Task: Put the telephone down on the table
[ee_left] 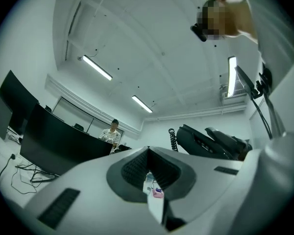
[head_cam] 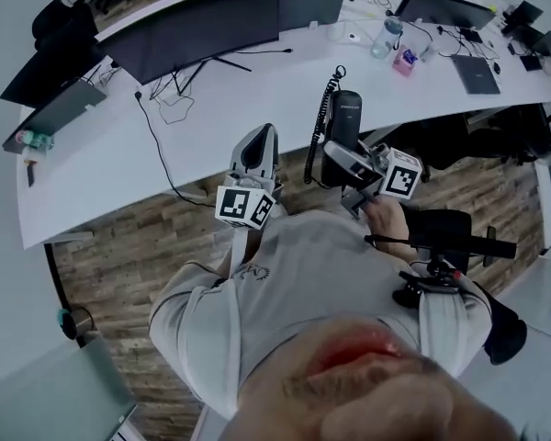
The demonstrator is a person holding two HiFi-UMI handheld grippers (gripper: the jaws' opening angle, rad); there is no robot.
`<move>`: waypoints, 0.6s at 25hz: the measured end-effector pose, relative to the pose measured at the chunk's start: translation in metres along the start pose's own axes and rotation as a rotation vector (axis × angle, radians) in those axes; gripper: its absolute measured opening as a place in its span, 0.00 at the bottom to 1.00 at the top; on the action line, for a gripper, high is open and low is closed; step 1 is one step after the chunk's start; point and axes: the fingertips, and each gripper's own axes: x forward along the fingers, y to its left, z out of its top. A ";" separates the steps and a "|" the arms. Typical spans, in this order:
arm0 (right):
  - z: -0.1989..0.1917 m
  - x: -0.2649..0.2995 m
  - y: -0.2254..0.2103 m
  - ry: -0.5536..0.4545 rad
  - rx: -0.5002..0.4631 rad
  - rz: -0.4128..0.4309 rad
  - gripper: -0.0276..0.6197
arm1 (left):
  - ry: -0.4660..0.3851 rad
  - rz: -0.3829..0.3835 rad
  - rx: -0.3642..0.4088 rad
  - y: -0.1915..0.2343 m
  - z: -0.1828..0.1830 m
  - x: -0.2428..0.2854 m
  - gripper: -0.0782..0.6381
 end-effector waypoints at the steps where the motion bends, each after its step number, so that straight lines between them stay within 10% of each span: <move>1: 0.001 0.004 -0.002 -0.006 -0.012 -0.009 0.51 | -0.004 -0.017 -0.006 0.004 0.001 0.002 0.11; 15: -0.002 0.050 -0.031 -0.006 -0.052 -0.117 0.51 | 0.013 -0.068 -0.103 0.059 -0.007 0.020 0.11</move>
